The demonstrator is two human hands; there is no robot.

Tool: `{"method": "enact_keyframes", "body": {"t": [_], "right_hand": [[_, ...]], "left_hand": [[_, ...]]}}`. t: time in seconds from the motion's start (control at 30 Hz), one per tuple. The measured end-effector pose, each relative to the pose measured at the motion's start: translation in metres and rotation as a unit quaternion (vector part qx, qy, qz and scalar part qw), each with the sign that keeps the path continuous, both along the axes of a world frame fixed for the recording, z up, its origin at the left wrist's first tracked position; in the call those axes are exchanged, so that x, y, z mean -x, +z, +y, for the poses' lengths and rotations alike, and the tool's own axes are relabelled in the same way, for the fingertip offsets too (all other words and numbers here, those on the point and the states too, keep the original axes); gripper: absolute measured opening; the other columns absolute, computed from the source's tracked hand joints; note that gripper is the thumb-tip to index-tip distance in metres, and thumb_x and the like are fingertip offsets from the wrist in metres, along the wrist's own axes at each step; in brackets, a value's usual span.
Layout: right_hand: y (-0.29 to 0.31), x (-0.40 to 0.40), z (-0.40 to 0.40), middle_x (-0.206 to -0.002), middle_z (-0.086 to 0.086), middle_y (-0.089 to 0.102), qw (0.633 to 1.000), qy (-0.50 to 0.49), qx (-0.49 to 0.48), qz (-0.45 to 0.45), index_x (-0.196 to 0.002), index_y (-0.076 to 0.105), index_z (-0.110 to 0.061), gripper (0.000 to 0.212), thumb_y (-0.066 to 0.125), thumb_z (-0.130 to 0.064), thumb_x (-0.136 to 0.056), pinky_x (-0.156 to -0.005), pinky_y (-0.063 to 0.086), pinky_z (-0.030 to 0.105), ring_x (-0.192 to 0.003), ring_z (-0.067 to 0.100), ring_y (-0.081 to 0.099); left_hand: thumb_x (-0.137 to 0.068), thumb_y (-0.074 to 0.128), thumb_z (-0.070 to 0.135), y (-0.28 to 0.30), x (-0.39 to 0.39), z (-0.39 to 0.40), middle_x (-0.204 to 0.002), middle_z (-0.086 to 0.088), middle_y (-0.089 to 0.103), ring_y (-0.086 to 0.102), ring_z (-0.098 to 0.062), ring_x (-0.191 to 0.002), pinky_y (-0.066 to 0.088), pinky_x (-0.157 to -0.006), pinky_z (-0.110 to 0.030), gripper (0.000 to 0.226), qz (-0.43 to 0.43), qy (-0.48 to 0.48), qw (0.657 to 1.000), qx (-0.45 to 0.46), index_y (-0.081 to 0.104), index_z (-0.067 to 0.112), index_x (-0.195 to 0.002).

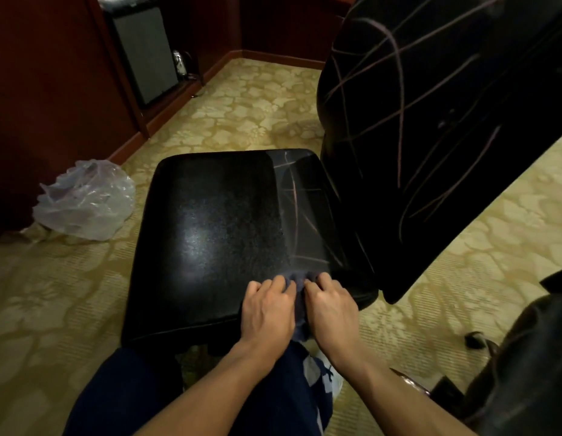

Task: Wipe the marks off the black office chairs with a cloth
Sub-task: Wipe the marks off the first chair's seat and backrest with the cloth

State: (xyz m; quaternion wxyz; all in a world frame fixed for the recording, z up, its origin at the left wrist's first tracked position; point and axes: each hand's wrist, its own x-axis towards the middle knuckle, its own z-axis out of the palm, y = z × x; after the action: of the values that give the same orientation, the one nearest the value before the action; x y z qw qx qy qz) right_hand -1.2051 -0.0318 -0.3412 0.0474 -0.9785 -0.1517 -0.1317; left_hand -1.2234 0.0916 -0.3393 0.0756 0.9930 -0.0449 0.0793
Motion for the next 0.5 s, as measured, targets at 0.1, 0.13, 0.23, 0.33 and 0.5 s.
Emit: {"method": "enact_keyframes", "body": {"t": [0.1, 0.13, 0.23, 0.33, 0.5], "right_hand": [[-0.003, -0.015, -0.008, -0.083, 0.001, 0.059, 1.000, -0.002, 0.000, -0.014, -0.082, 0.070, -0.018, 0.027, 0.088, -0.021, -0.062, -0.048, 0.046, 0.029, -0.064, 0.020, 0.059], [-0.002, -0.022, -0.009, -0.082, 0.001, 0.059, 1.000, 0.002, 0.004, -0.016, -0.080, 0.069, -0.017, 0.027, 0.089, -0.021, -0.061, -0.047, 0.045, 0.029, -0.063, 0.020, 0.059], [0.001, -0.050, -0.001, -0.080, 0.002, 0.059, 0.999, 0.014, 0.015, -0.039, -0.075, 0.071, -0.016, 0.025, 0.090, -0.020, -0.060, -0.044, 0.041, 0.027, -0.059, 0.021, 0.058], [-0.001, -0.082, 0.013, -0.079, 0.003, 0.059, 0.997, 0.036, 0.008, -0.061, -0.076, 0.070, -0.015, 0.022, 0.088, -0.019, -0.064, -0.048, 0.043, 0.029, -0.060, 0.022, 0.058], [-0.009, -0.147, 0.040, -0.078, 0.003, 0.058, 0.997, 0.030, -0.017, -0.064, -0.075, 0.069, -0.015, 0.017, 0.085, -0.018, -0.069, -0.051, 0.046, 0.031, -0.061, 0.023, 0.058]], "left_hand": [[-0.070, 0.083, 0.027, -0.001, -0.017, -0.009, -0.075, 0.003, 0.060, 0.057, -0.018, -0.065, 0.044, -0.063, -0.034, 0.016, -0.019, 0.008, 1.000, 0.020, 0.073, 0.024, -0.083], [-0.071, 0.083, 0.026, -0.003, -0.023, -0.010, -0.075, 0.003, 0.060, 0.057, -0.019, -0.066, 0.044, -0.064, -0.035, 0.016, -0.028, 0.011, 0.999, 0.025, 0.073, 0.024, -0.083], [-0.072, 0.082, 0.026, -0.008, -0.046, -0.002, -0.075, 0.002, 0.061, 0.057, -0.021, -0.067, 0.044, -0.064, -0.036, 0.014, -0.057, 0.018, 0.998, 0.023, 0.073, 0.024, -0.083], [-0.079, 0.070, 0.024, -0.013, -0.077, 0.015, -0.076, 0.002, 0.060, 0.056, -0.021, -0.065, 0.041, -0.065, -0.035, 0.009, -0.112, 0.010, 0.994, -0.004, 0.074, 0.023, -0.087], [-0.086, 0.051, 0.025, -0.017, -0.140, 0.037, -0.075, 0.001, 0.061, 0.056, -0.022, -0.063, 0.034, -0.066, -0.036, 0.024, -0.135, 0.031, 0.990, -0.017, 0.074, 0.021, -0.083]]}}
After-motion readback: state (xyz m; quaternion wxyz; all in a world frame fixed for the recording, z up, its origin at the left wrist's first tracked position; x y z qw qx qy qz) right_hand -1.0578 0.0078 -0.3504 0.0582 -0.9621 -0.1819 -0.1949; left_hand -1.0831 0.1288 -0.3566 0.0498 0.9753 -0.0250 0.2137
